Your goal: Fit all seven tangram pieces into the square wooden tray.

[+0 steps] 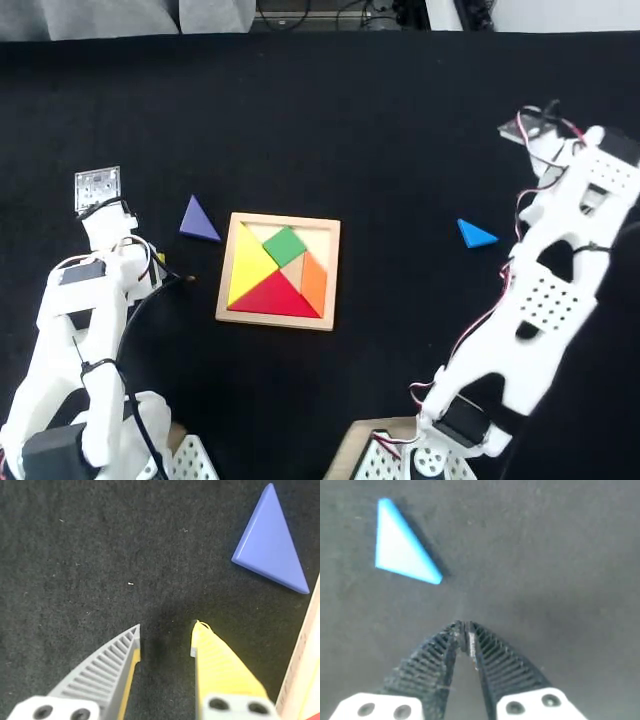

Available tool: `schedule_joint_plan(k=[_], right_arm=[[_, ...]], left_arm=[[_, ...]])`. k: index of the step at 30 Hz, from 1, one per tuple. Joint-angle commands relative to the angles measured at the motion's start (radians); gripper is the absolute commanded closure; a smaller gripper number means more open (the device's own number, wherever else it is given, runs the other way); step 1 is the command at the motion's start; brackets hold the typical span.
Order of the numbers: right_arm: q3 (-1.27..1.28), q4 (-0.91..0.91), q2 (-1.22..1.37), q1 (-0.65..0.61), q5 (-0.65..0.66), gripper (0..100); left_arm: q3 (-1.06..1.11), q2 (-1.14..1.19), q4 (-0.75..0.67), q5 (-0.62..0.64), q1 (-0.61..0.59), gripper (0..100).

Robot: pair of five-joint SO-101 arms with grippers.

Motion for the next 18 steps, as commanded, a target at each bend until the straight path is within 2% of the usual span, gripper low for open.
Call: schedule_joint_plan(k=[1, 10, 18], right_arm=[[0.147, 0.035, -0.255, -0.011, 0.014, 98.8], [0.657, -0.021, -0.774, -0.126, 0.011, 98.8], [1.144, -0.288, -1.222, -0.183, 0.012, 98.7]], left_arm=[[-0.004, -0.002, -0.015, 0.012, -0.002, 83], [-0.004, -0.002, -0.014, 0.012, 0.018, 83], [-0.004, -0.002, -0.009, 0.012, 0.015, 83]])
